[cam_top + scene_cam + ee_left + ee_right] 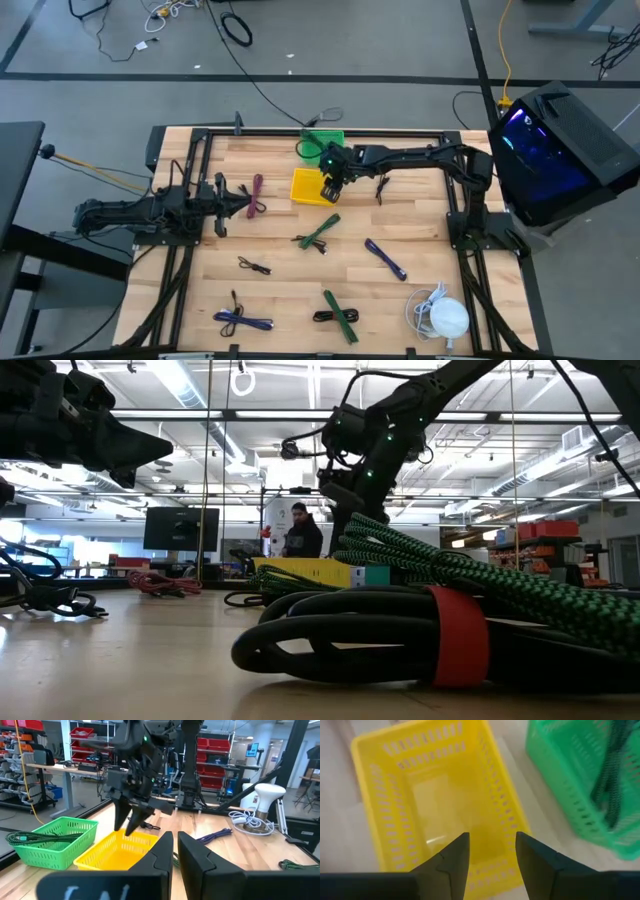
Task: Pick & Place USB Port
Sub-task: Adjust the baskets
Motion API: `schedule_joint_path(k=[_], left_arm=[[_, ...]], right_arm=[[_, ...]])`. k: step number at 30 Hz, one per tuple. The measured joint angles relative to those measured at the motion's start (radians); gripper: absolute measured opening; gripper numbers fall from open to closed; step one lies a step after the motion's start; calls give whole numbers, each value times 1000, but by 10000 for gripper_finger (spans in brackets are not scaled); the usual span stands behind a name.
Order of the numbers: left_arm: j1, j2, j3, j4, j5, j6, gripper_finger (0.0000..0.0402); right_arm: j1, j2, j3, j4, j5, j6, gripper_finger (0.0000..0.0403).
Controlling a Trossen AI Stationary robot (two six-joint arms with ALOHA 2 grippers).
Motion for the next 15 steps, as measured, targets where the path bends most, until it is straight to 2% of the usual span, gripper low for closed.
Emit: schedule_joint_path(k=[4,8,15], left_arm=[[0,0,0,1,0,1,30],[0,0,0,1,0,2,30],[0,0,0,1,0,8,30]], right_arm=[[-3,0,-44,36,14,3,162],[-12,0,-72,48,88,10,162],[-42,0,-80,71,104,3,162]])
